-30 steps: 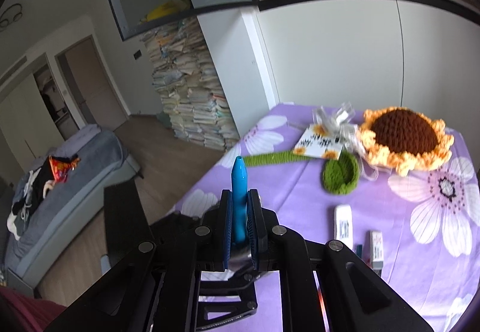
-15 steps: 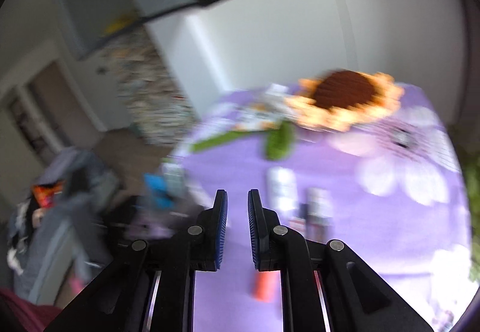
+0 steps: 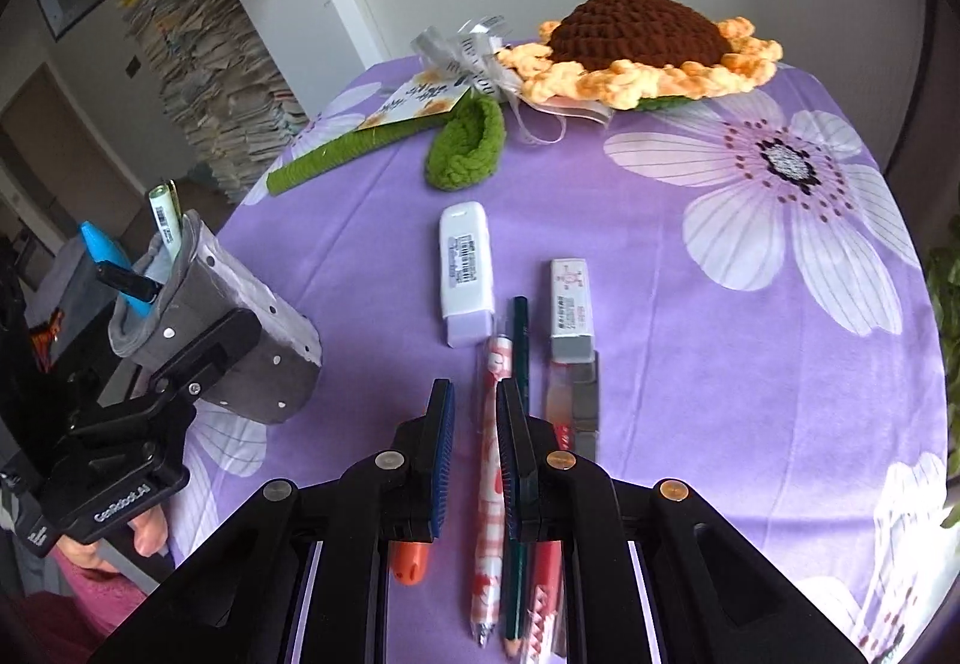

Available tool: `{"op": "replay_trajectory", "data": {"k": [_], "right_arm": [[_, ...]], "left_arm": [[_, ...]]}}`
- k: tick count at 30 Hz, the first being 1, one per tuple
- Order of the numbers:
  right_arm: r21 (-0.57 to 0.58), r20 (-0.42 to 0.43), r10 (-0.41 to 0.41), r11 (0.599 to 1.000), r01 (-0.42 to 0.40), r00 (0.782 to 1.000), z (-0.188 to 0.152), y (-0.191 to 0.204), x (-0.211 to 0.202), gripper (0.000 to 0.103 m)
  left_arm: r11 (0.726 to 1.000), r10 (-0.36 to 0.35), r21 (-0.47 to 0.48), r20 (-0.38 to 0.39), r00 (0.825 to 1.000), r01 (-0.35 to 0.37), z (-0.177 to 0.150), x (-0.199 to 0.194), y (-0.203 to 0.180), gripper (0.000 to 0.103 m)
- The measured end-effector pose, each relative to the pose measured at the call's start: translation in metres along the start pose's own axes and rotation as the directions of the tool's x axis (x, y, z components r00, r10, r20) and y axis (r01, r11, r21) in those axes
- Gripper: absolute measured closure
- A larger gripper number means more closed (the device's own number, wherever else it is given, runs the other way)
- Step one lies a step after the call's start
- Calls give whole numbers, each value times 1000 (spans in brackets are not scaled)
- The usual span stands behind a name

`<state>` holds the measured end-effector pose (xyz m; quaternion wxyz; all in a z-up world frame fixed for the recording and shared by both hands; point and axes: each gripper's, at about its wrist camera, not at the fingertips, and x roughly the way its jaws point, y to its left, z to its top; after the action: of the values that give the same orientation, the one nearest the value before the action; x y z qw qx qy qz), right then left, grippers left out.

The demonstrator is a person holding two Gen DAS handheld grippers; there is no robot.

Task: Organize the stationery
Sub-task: 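Grasp the red-and-white patterned pencil with the right gripper and lift it toward the cup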

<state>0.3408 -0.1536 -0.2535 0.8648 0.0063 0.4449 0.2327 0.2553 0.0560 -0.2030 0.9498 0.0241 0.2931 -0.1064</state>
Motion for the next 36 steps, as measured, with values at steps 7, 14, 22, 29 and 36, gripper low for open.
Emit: {"op": "replay_trajectory", "data": {"k": [7,14,22,29,36], "right_arm": [[-15,-26,-67,998,66,997,9,2,18,90],[-63,-49,-80,995,77,996,14,14,25,90],[-93,-73,-100,991,93,992,14,18,33,90],[-84,35,-39,996,42,999,19,26,-5,90],[-128,311,135,987,-99,941,29,49,-96,90]], "left_arm": [[1000,-2,-2,0,1000,2,0,1,0,32],[1000,-2,-2,0,1000,2,0,1,0,32],[1000,-3,-4,0,1000,3,0,1,0,32],[1000,-4,-4,0,1000,4,0,1,-2,32],[1000,-5,-4,0,1000,5,0,1,-1,32]]}}
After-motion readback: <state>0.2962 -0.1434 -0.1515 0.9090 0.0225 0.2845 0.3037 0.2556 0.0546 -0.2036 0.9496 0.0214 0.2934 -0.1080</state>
